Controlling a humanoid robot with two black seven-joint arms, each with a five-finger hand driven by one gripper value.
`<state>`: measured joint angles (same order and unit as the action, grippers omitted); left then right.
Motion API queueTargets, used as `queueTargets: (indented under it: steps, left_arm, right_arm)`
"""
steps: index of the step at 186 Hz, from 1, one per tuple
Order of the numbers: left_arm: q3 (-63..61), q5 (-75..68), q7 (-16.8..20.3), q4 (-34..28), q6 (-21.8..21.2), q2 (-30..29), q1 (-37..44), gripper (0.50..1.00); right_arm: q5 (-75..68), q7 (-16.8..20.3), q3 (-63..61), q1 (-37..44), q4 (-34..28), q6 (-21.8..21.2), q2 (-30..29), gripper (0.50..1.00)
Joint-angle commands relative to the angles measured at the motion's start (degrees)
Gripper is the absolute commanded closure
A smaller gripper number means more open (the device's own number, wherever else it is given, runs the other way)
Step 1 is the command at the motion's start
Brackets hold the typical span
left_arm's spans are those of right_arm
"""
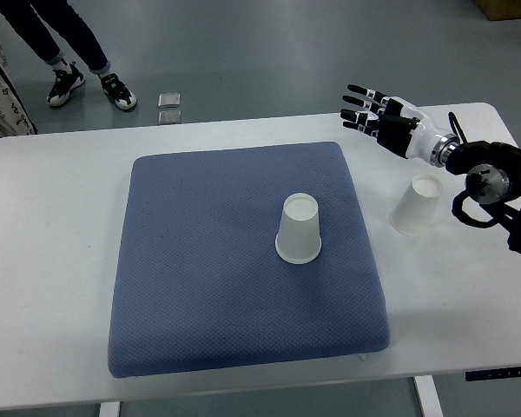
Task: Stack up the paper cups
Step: 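Move the right hand toward the loose white paper cup beside the pad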
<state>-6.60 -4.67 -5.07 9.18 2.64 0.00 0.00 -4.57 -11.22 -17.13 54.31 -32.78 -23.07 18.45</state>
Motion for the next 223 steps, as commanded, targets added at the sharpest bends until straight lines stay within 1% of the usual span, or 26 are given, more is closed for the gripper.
queueTargets:
  steps: [1, 26, 60, 78, 104, 125, 158, 176, 189, 207, 209, 218, 223]
  left_arm:
    - [-0.1, 0.0, 0.0, 0.0, 0.0, 0.0, 0.0, 0.500]
    - [-0.1, -0.1, 0.1, 0.0, 0.0, 0.0, 0.2, 0.500]
    - [-0.3, 0.1, 0.1, -0.7, -0.4, 0.0, 0.0, 0.500]
    - [-0.3, 0.1, 0.1, -1.0, -0.8, 0.0, -0.4, 0.500]
    - [0.0, 0.0, 0.1, -0.6, -0.7, 0.0, -0.4, 0.500]
    - [0.0, 0.0, 0.1, -0.4, -0.7, 0.0, -0.3, 0.500]
    - [-0.1, 0.1, 0.1, -0.8, -0.8, 0.0, -0.3, 0.500]
    - [-0.1, 0.1, 0.1, -0.8, -0.7, 0.0, -0.3, 0.500]
    - [0.0, 0.1, 0.1, -0.7, -0.8, 0.0, -0.3, 0.500]
    - [-0.1, 0.1, 0.1, -0.7, -0.7, 0.0, -0.3, 0.500]
    - [-0.1, 0.1, 0.1, -0.8, -0.7, 0.0, -0.3, 0.500]
    - [-0.1, 0.1, 0.1, -0.8, -0.8, 0.0, -0.3, 0.500]
    - [-0.1, 0.1, 0.1, -0.8, -0.7, 0.0, -0.3, 0.500]
  right_arm:
    - [0.0, 0.1, -0.1, 0.0, 0.0, 0.0, 0.0, 0.576]
    - [0.0, 0.0, -0.1, -0.1, 0.0, -0.4, -0.2, 0.576]
    - [0.2, 0.0, 0.1, 0.0, 0.0, -2.5, 0.3, 0.576]
    - [1.3, -0.1, 0.4, 0.1, 0.1, -4.3, 0.7, 0.576]
    - [7.4, -0.5, 0.0, 0.4, 0.2, -7.3, 1.1, 0.576]
    - [11.6, -0.6, -0.2, 1.1, 0.3, -9.3, 4.4, 0.576]
    - [15.1, -0.7, 0.2, 4.1, 0.4, -9.7, 7.3, 0.576]
    - [17.7, -0.7, 0.5, 6.0, 0.4, -10.9, 9.4, 0.576]
    - [22.0, -0.7, 0.5, 6.9, 0.3, -11.9, 10.2, 0.576]
    - [33.8, -1.9, 0.4, 7.5, 0.0, -11.9, 12.0, 0.579]
    - [37.2, -2.5, 0.2, 7.5, 0.0, -11.9, 12.7, 0.579]
    - [44.2, -4.2, -0.1, 7.5, -0.2, -11.8, 13.8, 0.581]
    - [48.9, -6.0, 0.1, 7.5, -0.4, -11.4, 13.9, 0.581]
